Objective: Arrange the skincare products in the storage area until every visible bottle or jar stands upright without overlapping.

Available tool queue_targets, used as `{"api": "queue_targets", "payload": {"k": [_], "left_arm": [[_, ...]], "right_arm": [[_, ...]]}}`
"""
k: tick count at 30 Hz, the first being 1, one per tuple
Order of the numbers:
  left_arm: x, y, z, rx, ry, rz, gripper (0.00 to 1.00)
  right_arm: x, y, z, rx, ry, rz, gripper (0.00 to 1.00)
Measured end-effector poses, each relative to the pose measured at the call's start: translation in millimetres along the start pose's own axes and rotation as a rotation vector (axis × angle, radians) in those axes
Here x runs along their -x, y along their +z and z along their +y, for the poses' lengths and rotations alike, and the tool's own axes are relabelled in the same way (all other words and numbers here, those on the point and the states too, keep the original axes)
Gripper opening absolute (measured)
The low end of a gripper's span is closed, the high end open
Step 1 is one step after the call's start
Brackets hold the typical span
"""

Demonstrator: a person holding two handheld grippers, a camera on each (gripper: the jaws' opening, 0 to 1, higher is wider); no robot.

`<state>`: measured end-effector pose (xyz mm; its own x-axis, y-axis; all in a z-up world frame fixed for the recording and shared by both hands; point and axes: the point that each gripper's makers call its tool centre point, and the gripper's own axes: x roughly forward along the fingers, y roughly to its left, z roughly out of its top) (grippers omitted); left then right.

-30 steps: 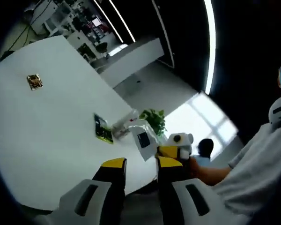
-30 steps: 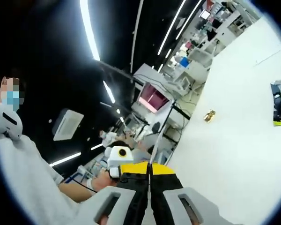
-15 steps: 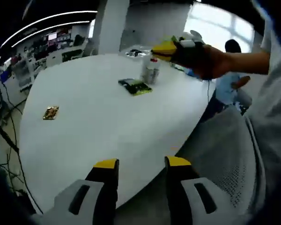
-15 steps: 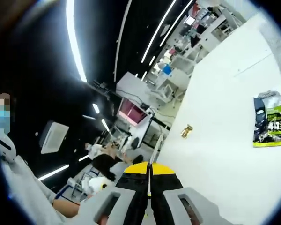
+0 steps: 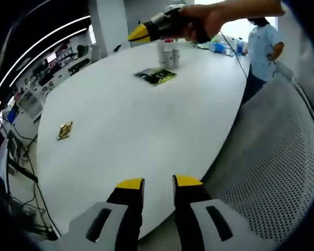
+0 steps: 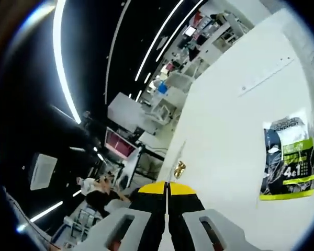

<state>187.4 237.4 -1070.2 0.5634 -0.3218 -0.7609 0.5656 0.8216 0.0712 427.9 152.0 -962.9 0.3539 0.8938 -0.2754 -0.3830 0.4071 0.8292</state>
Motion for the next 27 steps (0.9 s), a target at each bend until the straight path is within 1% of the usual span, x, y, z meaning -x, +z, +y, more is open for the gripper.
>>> {"api": "queue_targets", "payload": {"k": [1, 3, 6, 9, 12, 17, 19, 21, 24, 27], "left_arm": [[-2, -5.2, -1.4, 0.002, -0.007, 0.024, 0.19], [-3, -8.9, -0.7, -0.004, 0.002, 0.041, 0.18], [-3, -11.8, 2.4, 0.010, 0.011, 0.054, 0.18], [-3, -14.5, 2.5, 0.009, 0.014, 0.064, 0.18], [-4, -16.9, 3.1, 0.007, 0.019, 0.069, 0.16], [-3, -17.7, 4.1, 0.010, 0.026, 0.069, 0.14], [-3, -18.3, 3.5, 0.013, 0.023, 0.071, 0.13], [-3, -18.8, 3.2, 0.008, 0.022, 0.072, 0.12], [-3, -19.0, 4.2, 0.003, 0.028, 0.073, 0.12], [-3, -19.6, 4.9, -0.005, 0.031, 0.073, 0.12]], "right_arm": [[-6, 2.0, -7, -0.002, -0.023, 0.006, 0.00], [-13, 6.3, -18, -0.004, -0.049, 0.008, 0.00], [-27, 12.7, -40, -0.019, -0.104, 0.013, 0.00], [-37, 10.5, -57, -0.021, -0.162, 0.037, 0.00], [-45, 11.2, -69, -0.027, -0.198, 0.045, 0.00], [-49, 9.2, -93, -0.036, -0.281, 0.075, 0.00], [-50, 8.9, -98, -0.042, -0.293, 0.079, 0.00], [-49, 6.2, -105, -0.043, -0.321, 0.095, 0.00], [-47, 1.7, -114, -0.074, -0.351, 0.110, 0.00], [-44, -0.8, -122, -0.073, -0.389, 0.122, 0.00]]}}
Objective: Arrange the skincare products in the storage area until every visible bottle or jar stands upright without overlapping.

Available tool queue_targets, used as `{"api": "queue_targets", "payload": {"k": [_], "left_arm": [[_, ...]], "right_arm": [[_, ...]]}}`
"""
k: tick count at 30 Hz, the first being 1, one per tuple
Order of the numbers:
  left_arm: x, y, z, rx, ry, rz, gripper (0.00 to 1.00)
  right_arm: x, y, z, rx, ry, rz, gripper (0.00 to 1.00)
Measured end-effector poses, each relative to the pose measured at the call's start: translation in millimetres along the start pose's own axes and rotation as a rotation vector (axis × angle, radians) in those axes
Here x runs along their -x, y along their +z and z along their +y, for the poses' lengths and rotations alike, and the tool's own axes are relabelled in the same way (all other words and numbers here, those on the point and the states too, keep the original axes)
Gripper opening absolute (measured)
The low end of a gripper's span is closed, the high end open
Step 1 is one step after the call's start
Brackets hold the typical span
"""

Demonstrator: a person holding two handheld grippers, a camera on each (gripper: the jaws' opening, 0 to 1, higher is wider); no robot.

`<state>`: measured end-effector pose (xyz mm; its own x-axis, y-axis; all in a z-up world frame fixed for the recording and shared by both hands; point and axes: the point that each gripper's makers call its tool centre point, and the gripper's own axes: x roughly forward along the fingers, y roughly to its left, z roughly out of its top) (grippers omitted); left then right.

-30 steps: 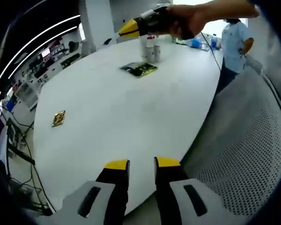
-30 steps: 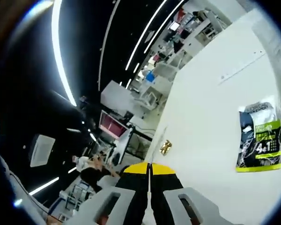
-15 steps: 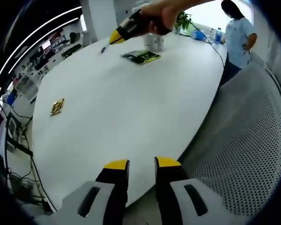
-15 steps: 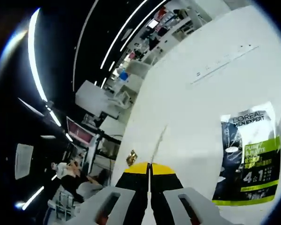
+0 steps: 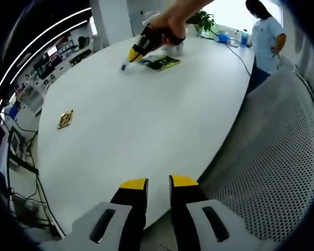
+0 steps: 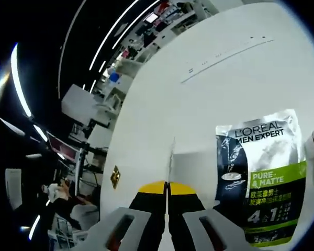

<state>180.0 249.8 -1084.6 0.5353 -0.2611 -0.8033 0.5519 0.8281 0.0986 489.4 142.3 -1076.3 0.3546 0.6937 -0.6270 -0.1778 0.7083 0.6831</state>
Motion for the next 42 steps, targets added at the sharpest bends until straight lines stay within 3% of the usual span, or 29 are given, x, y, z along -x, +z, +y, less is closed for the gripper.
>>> {"api": "queue_targets", "payload": {"k": [11, 30, 34, 38, 42], "left_arm": [[0, -0.8, -1.3, -0.018, 0.000, 0.005, 0.09], [1, 0.3, 2.4, -0.034, 0.021, 0.000, 0.08], [1, 0.3, 3.0, -0.037, 0.026, -0.001, 0.09], [2, 0.5, 4.0, -0.041, 0.032, 0.000, 0.08], [3, 2.9, 4.7, -0.049, 0.037, -0.014, 0.08]], "right_arm": [[0, -0.2, -24, -0.163, -0.043, -0.008, 0.00], [0, -5.0, -33, -0.161, -0.118, 0.034, 0.04], [5, -0.3, -34, -0.162, -0.126, 0.008, 0.06], [9, 2.0, -31, -0.112, -0.138, 0.015, 0.05], [13, -2.5, -24, 0.065, -0.158, 0.066, 0.05]]}}
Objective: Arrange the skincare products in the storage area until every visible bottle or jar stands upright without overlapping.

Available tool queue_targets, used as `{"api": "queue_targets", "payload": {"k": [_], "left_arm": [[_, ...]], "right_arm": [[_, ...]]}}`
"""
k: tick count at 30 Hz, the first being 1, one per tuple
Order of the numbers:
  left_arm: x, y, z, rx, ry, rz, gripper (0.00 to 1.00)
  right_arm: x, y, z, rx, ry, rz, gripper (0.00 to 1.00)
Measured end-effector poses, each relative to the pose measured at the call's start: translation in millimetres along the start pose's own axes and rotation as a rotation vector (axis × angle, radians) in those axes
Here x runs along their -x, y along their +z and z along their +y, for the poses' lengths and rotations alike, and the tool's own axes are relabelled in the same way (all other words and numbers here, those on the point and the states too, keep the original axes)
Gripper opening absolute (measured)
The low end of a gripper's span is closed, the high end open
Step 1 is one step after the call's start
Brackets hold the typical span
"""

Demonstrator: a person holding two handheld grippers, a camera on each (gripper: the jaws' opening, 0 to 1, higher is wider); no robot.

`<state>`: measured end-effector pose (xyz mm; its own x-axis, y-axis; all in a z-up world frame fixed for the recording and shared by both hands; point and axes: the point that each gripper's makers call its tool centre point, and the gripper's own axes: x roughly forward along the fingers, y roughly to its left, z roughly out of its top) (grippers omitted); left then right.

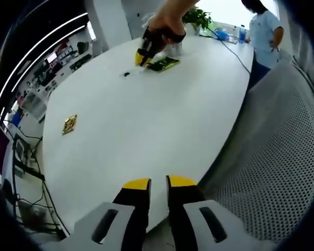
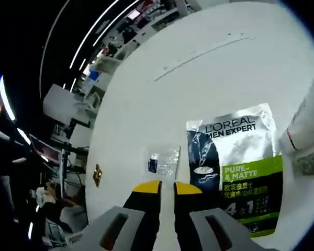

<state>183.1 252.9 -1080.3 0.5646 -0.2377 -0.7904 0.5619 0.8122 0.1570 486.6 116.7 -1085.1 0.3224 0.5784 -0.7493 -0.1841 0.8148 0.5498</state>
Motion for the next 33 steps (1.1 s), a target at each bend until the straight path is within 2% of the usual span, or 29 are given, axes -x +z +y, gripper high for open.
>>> {"api": "queue_targets", "payload": {"k": [1, 2, 3, 4, 5, 6, 7, 8, 9, 11, 12, 14, 15, 17, 19, 23, 25, 27, 31, 33], "left_arm": [[0, 0.1, 0.2, -0.002, 0.001, -0.001, 0.08], [0, -0.4, 0.3, -0.002, 0.001, 0.002, 0.08], [0, -0.8, 0.7, -0.002, 0.003, 0.004, 0.08], [0, -0.1, 1.4, -0.005, 0.007, -0.001, 0.08], [0, 0.7, 1.8, -0.006, 0.010, -0.006, 0.07], [1, 1.1, 2.6, -0.005, 0.014, -0.009, 0.07], [1, 1.2, 3.0, -0.007, 0.016, -0.009, 0.07], [1, 1.2, 3.9, -0.008, 0.021, -0.009, 0.07], [2, 1.5, 4.8, -0.009, 0.025, -0.012, 0.07], [3, 2.4, 5.9, -0.009, 0.031, -0.018, 0.07], [3, 2.6, 6.3, -0.008, 0.033, -0.018, 0.07], [3, 2.2, 6.7, -0.011, 0.036, -0.018, 0.07], [3, 1.8, 6.7, -0.013, 0.037, -0.016, 0.07], [3, 1.7, 7.4, -0.016, 0.041, -0.015, 0.07], [4, 2.0, 8.1, -0.015, 0.045, -0.017, 0.06], [5, 2.4, 8.7, -0.018, 0.049, -0.019, 0.04], [5, 1.3, 8.5, -0.025, 0.047, -0.013, 0.03], [4, 0.0, 7.8, -0.030, 0.044, -0.005, 0.03], [5, 1.0, 7.5, -0.026, 0.043, -0.012, 0.01], [4, 0.8, 6.9, -0.027, 0.041, -0.012, 0.01]], "right_arm": [[-2, -1.7, 8, 0.062, 0.022, 0.010, 0.05], [-2, -3.7, 11, 0.096, 0.011, 0.027, 0.06], [-3, -3.4, 10, 0.166, -0.019, 0.039, 0.07], [-4, 3.2, 11, 0.309, -0.056, 0.025, 0.09], [-5, 6.9, 13, 0.396, -0.085, 0.025, 0.11], [-8, 13.4, 17, 0.530, -0.113, 0.024, 0.15], [-10, 14.5, 20, 0.568, -0.115, 0.029, 0.19], [-16, 15.8, 26, 0.666, -0.115, 0.056, 0.24], [-21, 13.2, 32, 0.726, -0.103, 0.096, 0.29], [-27, 8.7, 37, 0.891, -0.107, 0.201, 0.28], [-33, 5.9, 40, 0.994, -0.082, 0.260, 0.28], [-36, 11.8, 37, 1.096, -0.119, 0.295, 0.28], [-41, 12.9, 38, 1.174, -0.108, 0.330, 0.31], [-45, 16.2, 35, 1.222, -0.109, 0.375, 0.36], [-48, 12.4, 30, 1.181, -0.088, 0.428, 0.42], [-49, 7.7, 15, 1.248, -0.081, 0.527, 0.38], [-49, 9.1, 10, 1.283, -0.091, 0.532, 0.40], [-49, 10.1, 6, 1.317, -0.090, 0.540, 0.37], [-50, 10.4, 6, 1.313, -0.063, 0.546, 0.39], [-49, 10.3, 6, 1.350, -0.046, 0.561, 0.38]]}}
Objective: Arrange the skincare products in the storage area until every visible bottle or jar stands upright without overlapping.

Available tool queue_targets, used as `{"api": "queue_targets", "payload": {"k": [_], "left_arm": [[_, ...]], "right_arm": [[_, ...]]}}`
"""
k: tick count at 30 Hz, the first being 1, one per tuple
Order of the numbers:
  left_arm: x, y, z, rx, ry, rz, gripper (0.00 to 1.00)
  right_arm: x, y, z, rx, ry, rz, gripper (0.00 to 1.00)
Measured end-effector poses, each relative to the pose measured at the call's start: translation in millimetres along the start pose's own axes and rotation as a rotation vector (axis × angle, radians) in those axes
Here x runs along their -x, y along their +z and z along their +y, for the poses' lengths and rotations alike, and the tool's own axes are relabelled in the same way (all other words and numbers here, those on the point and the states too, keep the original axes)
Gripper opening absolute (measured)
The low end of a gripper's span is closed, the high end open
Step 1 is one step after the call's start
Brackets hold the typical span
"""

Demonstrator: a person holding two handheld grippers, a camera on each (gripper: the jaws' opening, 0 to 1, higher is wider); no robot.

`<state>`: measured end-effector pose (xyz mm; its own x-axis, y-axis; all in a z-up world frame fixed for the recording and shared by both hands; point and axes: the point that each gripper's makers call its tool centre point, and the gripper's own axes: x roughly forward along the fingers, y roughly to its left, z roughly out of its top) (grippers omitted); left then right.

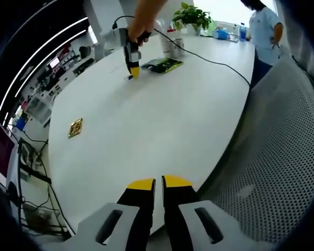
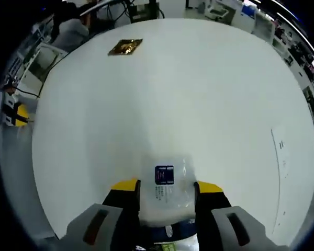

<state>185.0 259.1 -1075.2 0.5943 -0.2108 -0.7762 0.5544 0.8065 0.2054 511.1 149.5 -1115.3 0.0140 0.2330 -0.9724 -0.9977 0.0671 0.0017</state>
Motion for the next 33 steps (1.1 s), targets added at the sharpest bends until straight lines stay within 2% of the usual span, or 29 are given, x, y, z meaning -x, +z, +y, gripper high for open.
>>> {"api": "queue_targets", "payload": {"k": [5, 7, 8, 9, 10, 12, 15, 18, 19, 20, 22, 24, 28, 29, 31, 33], "left_arm": [[-1, -0.7, -1.2, -0.003, -0.005, 0.002, 0.00], [-1, -1.0, -1.5, -0.005, -0.007, 0.004, 0.00], [-1, -0.9, -1.5, -0.005, -0.007, 0.003, 0.00], [0, -0.9, -1.3, -0.004, -0.006, 0.003, 0.00], [0, -0.8, -1.3, -0.004, -0.006, 0.003, 0.00], [0, -0.9, -1.1, -0.004, -0.006, 0.003, 0.00], [0, -0.8, -0.5, -0.003, -0.003, 0.002, 0.00], [0, -0.6, -0.4, -0.005, -0.001, 0.000, 0.00], [0, -0.4, -0.5, -0.004, -0.002, 0.000, 0.00], [0, -0.4, -0.5, -0.005, -0.001, -0.001, 0.00], [0, -0.9, -0.3, -0.003, 0.000, 0.002, 0.00], [-1, -1.9, 0.5, -0.001, 0.002, 0.006, 0.00], [0, -3.4, 3.6, 0.012, 0.014, 0.009, 0.01], [0, -3.3, 3.7, 0.012, 0.014, 0.008, 0.00], [0, -3.8, 4.1, 0.012, 0.016, 0.011, 0.00], [0, -4.3, 5.0, 0.016, 0.019, 0.012, 0.00]], "right_arm": [[0, -1.2, 0, 0.053, 0.022, 0.020, 0.38], [0, -2.7, 2, 0.113, 0.029, 0.046, 0.38], [0, -2.1, 2, 0.100, 0.032, 0.048, 0.40], [1, -3.1, 4, 0.045, 0.047, 0.067, 0.44], [2, 0.8, 1, 0.006, 0.032, 0.055, 0.50], [8, 18.4, 0, 0.001, 0.033, -0.023, 0.53], [17, 37.7, -2, -0.020, 0.013, -0.044, 0.55], [17, 84.5, 7, -0.087, 0.033, -0.153, 0.61], [17, 96.9, 10, -0.086, 0.031, -0.175, 0.62], [17, 108.2, 16, -0.075, 0.039, -0.184, 0.61], [11, 143.7, 33, -0.065, 0.059, -0.210, 0.61], [5, 167.2, 45, -0.060, 0.072, -0.231, 0.62], [-12, 205.8, 70, -0.043, 0.094, -0.224, 0.59], [-17, 214.9, 75, -0.007, 0.090, -0.216, 0.58], [-28, 227.0, 82, 0.013, 0.089, -0.203, 0.56], [-35, 229.7, 83, -0.011, 0.092, -0.165, 0.55]]}}
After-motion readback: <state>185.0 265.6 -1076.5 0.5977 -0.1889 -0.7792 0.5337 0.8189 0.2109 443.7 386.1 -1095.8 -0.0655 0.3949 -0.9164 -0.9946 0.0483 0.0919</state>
